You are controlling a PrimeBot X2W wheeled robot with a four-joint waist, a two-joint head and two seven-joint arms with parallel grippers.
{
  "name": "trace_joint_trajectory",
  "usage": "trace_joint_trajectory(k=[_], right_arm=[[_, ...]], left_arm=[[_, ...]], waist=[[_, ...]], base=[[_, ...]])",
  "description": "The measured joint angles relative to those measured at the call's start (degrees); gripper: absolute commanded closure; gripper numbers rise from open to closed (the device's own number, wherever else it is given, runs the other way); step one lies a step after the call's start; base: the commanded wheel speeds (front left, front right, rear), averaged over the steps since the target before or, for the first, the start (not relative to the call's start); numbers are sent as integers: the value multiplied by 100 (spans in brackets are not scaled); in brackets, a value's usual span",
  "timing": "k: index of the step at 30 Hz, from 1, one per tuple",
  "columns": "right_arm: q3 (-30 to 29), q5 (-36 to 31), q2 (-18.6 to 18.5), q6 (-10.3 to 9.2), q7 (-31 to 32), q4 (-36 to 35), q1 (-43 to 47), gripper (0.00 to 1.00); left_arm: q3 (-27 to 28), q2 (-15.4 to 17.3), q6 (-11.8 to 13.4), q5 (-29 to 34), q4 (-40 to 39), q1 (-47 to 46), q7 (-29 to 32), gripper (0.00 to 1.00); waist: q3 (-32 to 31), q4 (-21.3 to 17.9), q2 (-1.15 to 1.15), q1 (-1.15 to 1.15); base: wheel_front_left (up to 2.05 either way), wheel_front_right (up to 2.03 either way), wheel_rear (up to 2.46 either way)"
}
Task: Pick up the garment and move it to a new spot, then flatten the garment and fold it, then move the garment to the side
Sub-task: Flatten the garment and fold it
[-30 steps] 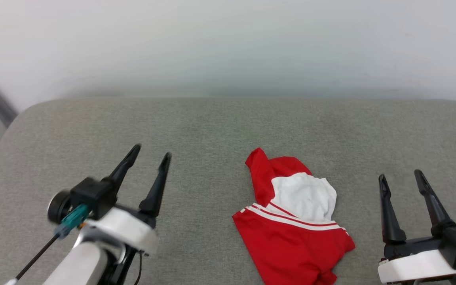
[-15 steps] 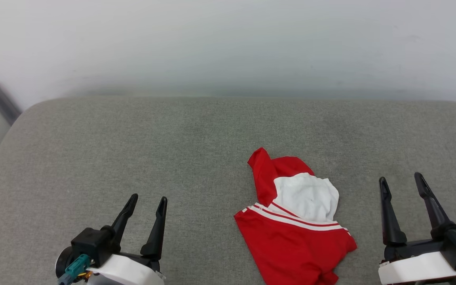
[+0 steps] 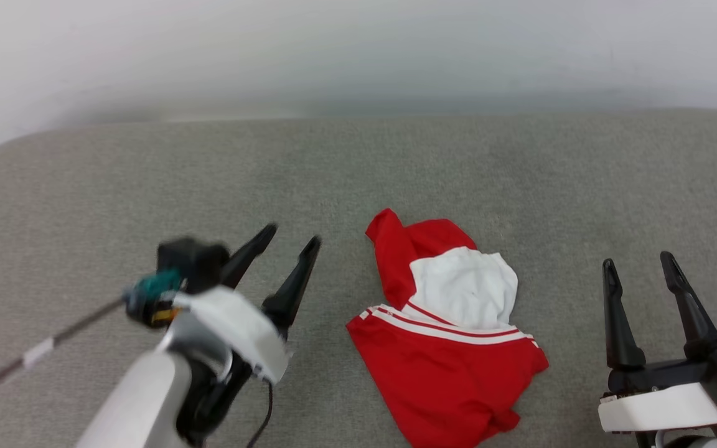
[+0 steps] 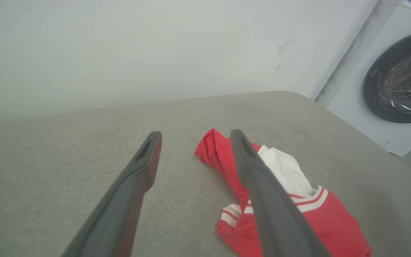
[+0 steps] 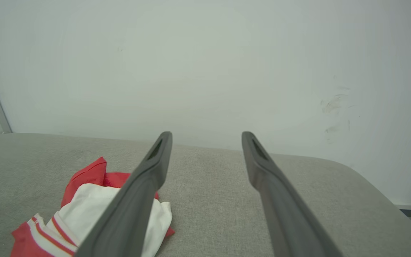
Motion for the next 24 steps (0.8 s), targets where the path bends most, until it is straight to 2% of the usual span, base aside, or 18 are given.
trace_joint_trajectory(k=[5,9,12,18,24], right_arm=[[25,32,0,0,0,-32,-174,0],[34,48,1,0,0,-44,-299,0],[37,97,0,1,0,-58,-395,0],[114,160,1,1,0,-54,-504,0],[137,256,0,1,0,-42,-606,0]], left_arm=[[-420,115,-58,-602,-210,-1200,1443,0],[-779,328,-67,-999,38,-2009,2814,0],[-955,392,-73,-1180,280,-2523,3463,0],[-1402,419,-74,-1222,875,-3084,4147,0],[-1879,497,-74,-1211,1477,-3210,4243,0]], waist=[[346,-215,0,0],[600,-415,0,0],[778,-562,0,1],[1093,-853,0,1],[1327,-1072,0,1]], base=[[0,0,0],[0,0,0],[0,0,0],[0,0,0],[0,0,0]])
